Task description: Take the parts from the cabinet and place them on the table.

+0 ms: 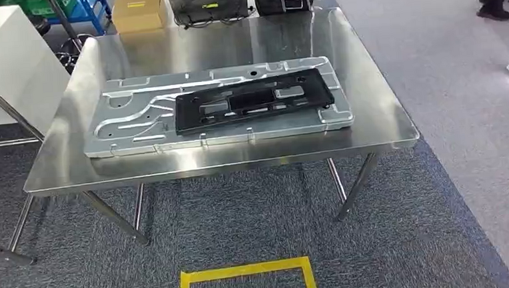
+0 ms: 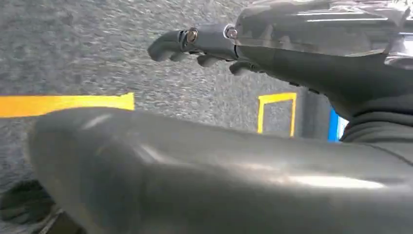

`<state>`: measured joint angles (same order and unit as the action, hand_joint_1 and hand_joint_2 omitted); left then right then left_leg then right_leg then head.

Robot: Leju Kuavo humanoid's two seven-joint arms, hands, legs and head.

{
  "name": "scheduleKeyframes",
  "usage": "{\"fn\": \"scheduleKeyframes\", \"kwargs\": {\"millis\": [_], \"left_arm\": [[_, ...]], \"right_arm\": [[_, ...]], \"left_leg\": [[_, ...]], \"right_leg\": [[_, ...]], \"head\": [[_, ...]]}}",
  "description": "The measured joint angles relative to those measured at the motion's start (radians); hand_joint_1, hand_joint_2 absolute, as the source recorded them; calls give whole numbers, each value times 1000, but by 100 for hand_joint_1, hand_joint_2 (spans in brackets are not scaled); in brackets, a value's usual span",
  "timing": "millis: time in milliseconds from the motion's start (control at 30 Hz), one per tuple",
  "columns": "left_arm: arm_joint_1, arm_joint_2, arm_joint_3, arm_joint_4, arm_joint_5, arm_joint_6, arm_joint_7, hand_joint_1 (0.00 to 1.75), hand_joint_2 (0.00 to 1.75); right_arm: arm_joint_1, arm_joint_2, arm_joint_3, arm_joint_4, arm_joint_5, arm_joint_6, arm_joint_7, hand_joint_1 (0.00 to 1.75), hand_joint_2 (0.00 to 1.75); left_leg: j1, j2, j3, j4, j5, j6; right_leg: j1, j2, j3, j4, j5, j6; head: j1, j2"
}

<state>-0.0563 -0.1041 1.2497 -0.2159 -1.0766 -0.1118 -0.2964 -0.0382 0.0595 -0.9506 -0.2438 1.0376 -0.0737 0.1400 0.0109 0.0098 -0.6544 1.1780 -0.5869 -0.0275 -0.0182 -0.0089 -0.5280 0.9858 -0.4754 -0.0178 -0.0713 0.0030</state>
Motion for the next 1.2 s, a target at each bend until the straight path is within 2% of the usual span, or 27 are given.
{"fn": "scheduleKeyframes", "kwargs": {"millis": [33, 67, 100, 167, 200, 267, 367, 400, 433, 467, 500, 533, 567, 600, 633, 700, 767, 800, 833, 900, 933, 967, 1033, 1067, 1100, 1133, 1200], "left_arm": [[0, -3, -5, 1, -2, 1, 1, 0, 0], [-1, -7, -9, 2, -3, 1, 2, 0, 0], [0, -10, -13, 2, -5, 1, 3, 0, 0], [0, -11, -16, 3, -5, 2, 3, 0, 0], [-2, -11, -17, 3, -5, 4, 3, 0, 0], [-8, -11, -20, 3, -5, 6, 3, 0, 0], [-6, -15, -23, 4, -5, 7, 4, 0, 0], [-4, -18, -23, 5, -5, 7, 5, 0, 0], [-6, -18, -24, 5, -5, 7, 6, 0, 0], [-7, -19, -24, 5, -5, 8, 6, 0, 0], [-5, -21, -24, 5, -3, 8, 7, 0, 0], [-3, -23, -24, 5, -2, 11, 9, 0, 0], [-3, -26, -24, 5, -1, 13, 12, 0, 0], [-3, -28, -24, 5, 2, 16, 15, 0, 0], [-3, -29, -24, 5, 7, 18, 17, 0, 0], [-4, -29, -24, 5, 11, 19, 19, 0, 0], [-6, -29, -23, 5, 9, 24, 23, 0, 0], [-6, -28, -23, 5, 1, 24, 28, 0, 0], [-7, -25, -24, 5, -12, 24, 35, 0, 0], [-6, -15, -25, 5, -22, 24, 44, 0, 0], [-6, -5, -25, 5, -23, 24, 46, 0, 0], [-4, -1, -25, 5, -23, 25, 47, 0, 0], [-1, 10, -25, 5, -21, 26, 48, 0, 0], [-1, 11, -25, 5, -20, 26, 47, 0, 0], [-1, 16, -25, 5, -19, 26, 41, 0, 0], [-2, 19, -25, 5, -19, 26, 37, 0, 0], [-3, 26, -25, 5, -23, 26, 32, 0, 0]], "right_arm": [[2, -1, -2, 3, 0, 2, 1, 0, 0], [2, -2, -5, 4, 0, 2, 2, 0, 0], [3, -2, -7, 5, 0, 2, 2, 0, 0], [3, -2, -9, 7, 0, 2, 2, 0, 0], [2, -2, -10, 10, 0, 2, 2, 0, 0], [-1, -2, -13, 12, 0, 2, 2, 0, 0], [1, -2, -19, 13, 0, 2, 2, 0, 0], [3, -5, -21, 14, 0, 2, 2, 0, 0], [3, -5, -23, 15, 0, 3, 0, 0, 0], [3, -6, -23, 16, 0, 6, 0, 0, 0], [6, -8, -23, 17, 0, 9, -2, 0, 0], [7, -11, -24, 18, 1, 16, -7, 0, 0], [8, -13, -24, 18, 2, 21, -11, 0, 0], [8, -16, -24, 18, 5, 25, -19, 0, 0], [8, -16, -24, 19, 9, 31, -26, 0, 0], [7, -18, -24, 19, 16, 44, -42, 0, 0], [-1, -17, -24, 19, 13, 52, -58, 0, 0], [-5, -16, -24, 20, 8, 55, -67, 0, 0], [-9, -11, -26, 23, 2, 57, -79, 0, 0], [-10, -3, -31, 27, -4, 57, -91, 0, 0], [-13, 4, -33, 30, -4, 57, -94, 0, 0], [-16, 5, -33, 30, -4, 57, -95, 0, 0], [-16, 11, -34, 32, -3, 58, -97, 0, 0], [-16, 13, -34, 32, -3, 58, -96, 0, 0], [-16, 16, -34, 33, -4, 58, -94, 0, 0], [-17, 17, -34, 35, -9, 58, -92, 0, 0], [-18, 23, -42, 36, -18, 55, -90, 0, 0]], "left_leg": [[0, 0, -16, 78, -43, -2], [0, 0, -21, 134, -52, -2], [0, 0, -7, 147, -26, -1], [0, 0, 76, 58, 59, 4], [0, 0, 139, -27, 76, 9], [-8, -1, 263, -212, 25, 21], [-13, 0, 249, -212, 36, 42], [-3, 3, 237, -221, 54, 53], [-5, 8, 223, -220, 68, 60], [-6, 8, 206, -220, 79, 70], [-7, 7, 190, -220, 92, 71], [-8, 8, 173, -219, 105, 72], [-9, 9, 154, -217, 117, 71], [-9, 9, 140, -213, 129, 69], [-9, 10, 120, -207, 139, 67], [-9, 10, 85, -193, 156, 61], [-15, 9, 65, -176, 165, 52], [-16, 11, 60, -172, 173, 44], [-15, 12, 52, -171, 184, 39], [-18, 12, 43, -171, 202, 26], [-11, 4, 35, -157, 174, 21], [-11, 0, 21, -119, 114, 17], [-8, 0, -15, 21, -4, 10], [-8, 0, -25, 87, -39, 8], [-8, 0, -26, 135, -43, 7], [-7, 0, -10, 145, -11, 7], [-7, 0, 71, 59, 79, 10]], "right_leg": [[3, -1, -17, 1, 12, -1], [6, -1, -35, 4, 25, 0], [7, -2, -54, 8, 36, 1], [9, -1, -86, 15, 55, 4], [10, 0, -98, 19, 64, 8], [14, 1, -106, 29, 77, 18], [8, -4, -104, 17, 110, 38], [10, -1, -110, 19, 112, 44], [5, 5, -121, 37, 68, 48], [5, 5, -135, 85, -5, 50], [3, 6, -151, 157, -74, 54], [3, 6, -165, 236, -123, 58], [3, 6, -174, 303, -140, 62], [3, 6, -169, 337, -122, 64], [2, 6, -146, 331, -81, 64], [2, 6, -44, 212, -13, 60], [10, 7, 99, 17, -52, 48], [9, 7, 113, -25, -76, 42], [12, 7, 106, -26, -77, 40], [6, 7, 89, -28, -59, 23], [4, -3, 79, -28, -47, 15], [4, -3, 65, -27, -37, 7], [7, -4, 35, -24, -15, 0], [8, -5, 18, -21, -4, 0], [9, -5, 0, -17, 8, 0], [9, -5, -19, -12, 19, 2], [9, -5, -55, 1, 36, 7]], "head": [[0, 0], [0, 0], [0, 0], [0, 0], [0, 0], [0, 0], [0, 0], [0, 0], [1, 0], [1, 0], [1, 0], [1, 0], [1, 0], [1, 0], [1, 0], [1, 0], [1, 0], [1, 0], [1, 0], [1, 0], [1, 0], [1, 0], [1, 0], [1, 0], [1, 0], [1, 0], [1, 0]]}}
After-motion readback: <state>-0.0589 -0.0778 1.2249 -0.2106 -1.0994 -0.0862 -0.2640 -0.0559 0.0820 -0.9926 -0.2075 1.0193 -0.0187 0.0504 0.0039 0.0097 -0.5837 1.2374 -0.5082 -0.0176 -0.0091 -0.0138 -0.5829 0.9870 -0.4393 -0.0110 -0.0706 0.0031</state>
